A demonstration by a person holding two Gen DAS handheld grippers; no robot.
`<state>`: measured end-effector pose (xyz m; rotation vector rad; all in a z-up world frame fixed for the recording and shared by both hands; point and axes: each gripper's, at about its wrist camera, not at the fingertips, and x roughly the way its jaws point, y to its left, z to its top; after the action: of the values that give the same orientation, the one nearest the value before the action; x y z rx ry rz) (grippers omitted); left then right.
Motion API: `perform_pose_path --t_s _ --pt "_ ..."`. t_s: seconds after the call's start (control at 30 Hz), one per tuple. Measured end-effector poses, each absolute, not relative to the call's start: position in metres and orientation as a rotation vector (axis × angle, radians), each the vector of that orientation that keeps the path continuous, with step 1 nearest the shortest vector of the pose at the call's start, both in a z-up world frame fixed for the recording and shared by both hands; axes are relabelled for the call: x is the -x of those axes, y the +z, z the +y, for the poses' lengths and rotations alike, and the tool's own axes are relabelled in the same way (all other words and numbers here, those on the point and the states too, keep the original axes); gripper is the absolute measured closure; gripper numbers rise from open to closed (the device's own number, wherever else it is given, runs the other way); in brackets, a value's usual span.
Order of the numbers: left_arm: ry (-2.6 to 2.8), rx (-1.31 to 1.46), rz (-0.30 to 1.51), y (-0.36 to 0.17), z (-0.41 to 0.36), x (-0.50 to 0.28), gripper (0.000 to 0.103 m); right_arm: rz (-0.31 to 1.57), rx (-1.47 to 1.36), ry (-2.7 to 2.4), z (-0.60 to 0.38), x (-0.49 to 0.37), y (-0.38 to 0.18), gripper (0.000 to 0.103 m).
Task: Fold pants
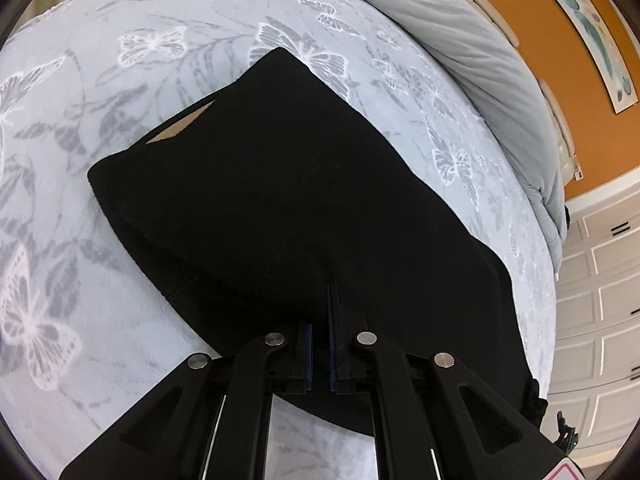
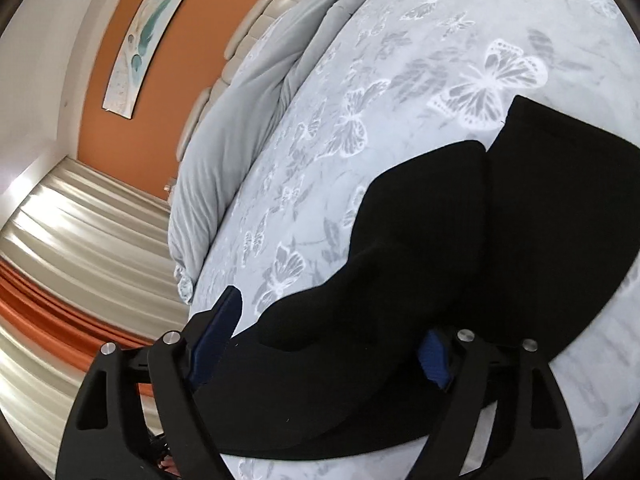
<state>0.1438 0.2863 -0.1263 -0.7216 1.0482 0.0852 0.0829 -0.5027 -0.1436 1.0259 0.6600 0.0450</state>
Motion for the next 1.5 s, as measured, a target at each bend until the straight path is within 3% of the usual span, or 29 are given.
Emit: perform_pose_path --t_s 0.03,0.07,0.1,0.33,0.4,0.5,0.53,0.6,0.63,0.67,0.73,0.77,0.8,0.83,0.93,1.03,1.17,1.2,1.3,1.37,1.4,1.5 --pt "0.088 0.716 1.053 -0.127 0.286 -0.144 0.099 0.662 -1.01 0.021 -0.504 -0.084 -0.146 0.041" --pt "0.094 0.708 1.057 -0.128 0.285 -0.145 0.099 0.659 -0.969 -0.021 -0.504 -0.087 -0.148 0.083" --pt "0.099 0.701 1.059 -0.129 0.285 -0.145 0.099 0.666 -0.89 -0.088 -0.503 -0.089 -0.145 0.097" --pt "0.108 0.662 1.066 -0.128 0.282 -0.147 0.099 0.413 -0.503 -0.147 -0.467 -0.057 -0.04 0.095" --pt "0.112 0.667 1.073 -0.13 0.283 -0.147 0.098 0.508 -0.482 -0.219 -0.476 -0.058 -0.064 0.094" --pt "0.113 0.669 1.08 -0.131 0.283 -0.148 0.098 0.837 -0.682 -0.334 -0.516 -0.063 -0.154 0.093" --pt "0.115 0.671 1.081 -0.131 0.282 -0.148 0.098 0.802 -0.775 -0.294 -0.526 -0.054 -0.166 0.092" --pt "0.121 0.675 1.084 -0.131 0.282 -0.151 0.097 0.775 -0.781 -0.272 -0.532 -0.053 -0.152 0.087" --pt "0.127 0.673 1.084 -0.131 0.281 -0.151 0.097 0.749 -0.773 -0.264 -0.532 -0.052 -0.147 0.078" --pt "0.133 0.671 1.085 -0.131 0.28 -0.153 0.097 0.722 -0.768 -0.265 -0.531 -0.051 -0.142 0.058" --pt "0.143 0.662 1.084 -0.131 0.279 -0.154 0.097 0.716 -0.772 -0.319 -0.535 -0.053 -0.145 0.048" --pt "0.149 0.654 1.084 -0.131 0.278 -0.154 0.097 0.706 -0.798 -0.333 -0.542 -0.055 -0.148 0.055" --pt "0.152 0.65 1.083 -0.131 0.278 -0.154 0.097 0.688 -0.828 -0.34 -0.546 -0.056 -0.149 0.07" --pt "0.154 0.648 1.082 -0.131 0.278 -0.154 0.097 0.631 -0.846 -0.358 -0.548 -0.052 -0.145 0.097" --pt "0.148 0.646 1.084 -0.132 0.279 -0.154 0.097 0.486 -0.792 -0.309 -0.546 -0.041 -0.108 0.099" --pt "0.14 0.65 1.087 -0.133 0.28 -0.153 0.096 0.479 -0.705 -0.355 -0.542 -0.041 -0.098 0.099" --pt "0.129 0.663 1.096 -0.133 0.282 -0.153 0.095 0.788 -0.702 -0.499 -0.554 -0.054 -0.162 0.1" --pt "0.127 0.662 1.098 -0.133 0.283 -0.153 0.094 0.77 -0.719 -0.498 -0.554 -0.051 -0.164 0.098" --pt "0.121 0.672 1.086 -0.128 0.285 -0.148 0.094 0.742 -0.727 -0.528 -0.55 -0.049 -0.135 0.087" --pt "0.115 0.689 1.057 -0.12 0.288 -0.143 0.091 0.746 -0.685 -0.654 -0.543 -0.041 -0.12 0.05" --pt "0.108 0.705 1.034 -0.115 0.292 -0.14 0.09 0.728 -0.663 -0.738 -0.542 -0.037 -0.113 0.043" --pt "0.1 0.742 1.035 -0.115 0.304 -0.138 0.09 0.583 -0.645 -0.827 -0.536 -0.017 -0.091 0.043"
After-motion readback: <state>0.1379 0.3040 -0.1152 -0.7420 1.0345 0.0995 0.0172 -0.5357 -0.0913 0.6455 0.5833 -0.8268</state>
